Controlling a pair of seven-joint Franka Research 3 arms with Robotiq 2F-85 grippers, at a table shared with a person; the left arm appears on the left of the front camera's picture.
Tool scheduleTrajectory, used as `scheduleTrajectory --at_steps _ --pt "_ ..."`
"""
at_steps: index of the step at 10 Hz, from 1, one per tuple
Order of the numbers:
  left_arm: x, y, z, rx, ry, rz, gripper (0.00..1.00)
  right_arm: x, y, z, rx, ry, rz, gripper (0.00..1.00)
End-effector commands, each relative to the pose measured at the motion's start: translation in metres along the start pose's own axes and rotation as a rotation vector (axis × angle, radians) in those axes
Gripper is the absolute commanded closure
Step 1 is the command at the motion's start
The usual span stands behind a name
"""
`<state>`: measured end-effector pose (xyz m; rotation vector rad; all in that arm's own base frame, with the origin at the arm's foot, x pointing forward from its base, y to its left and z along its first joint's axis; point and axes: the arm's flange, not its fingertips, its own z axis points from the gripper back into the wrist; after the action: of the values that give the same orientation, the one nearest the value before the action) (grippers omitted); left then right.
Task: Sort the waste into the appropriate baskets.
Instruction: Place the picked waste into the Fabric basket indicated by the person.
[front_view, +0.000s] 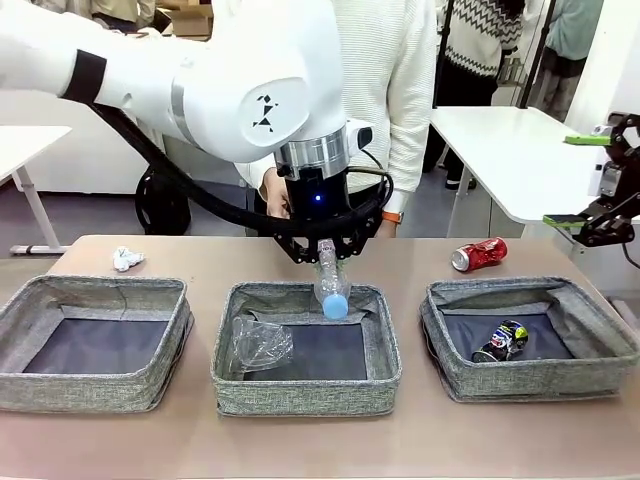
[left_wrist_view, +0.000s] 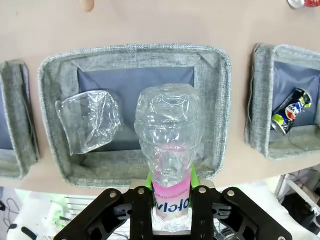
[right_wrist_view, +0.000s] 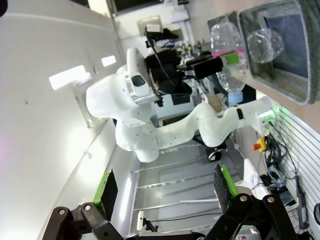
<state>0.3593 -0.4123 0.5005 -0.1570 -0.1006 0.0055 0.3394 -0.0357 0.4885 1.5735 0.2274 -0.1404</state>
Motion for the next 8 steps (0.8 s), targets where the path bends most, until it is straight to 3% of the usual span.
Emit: scheduleTrajectory --at_steps 1,2,3,8 --pt "0.0022 0.0017 0.0025 0.019 0.003 0.001 0.61 -0.001 0.0015 -0.0012 0.012 -0.001 0.005 0.0" --pt "0.0025 0.0016 0.0029 0.024 0.009 -0.007 0.19 -0.001 0.0015 -0.0012 0.012 -0.001 0.005 0.0" --pt "0.0029 0.0014 0.0045 0.02 0.004 -0.003 0.03 -0.001 0.0015 -0.0012 0.012 -0.001 0.005 0.0" --pt "0.0045 0.0017 0.0073 0.011 -0.001 0.006 0.0 -0.001 0.0015 -0.0012 0.012 -0.001 0.005 0.0"
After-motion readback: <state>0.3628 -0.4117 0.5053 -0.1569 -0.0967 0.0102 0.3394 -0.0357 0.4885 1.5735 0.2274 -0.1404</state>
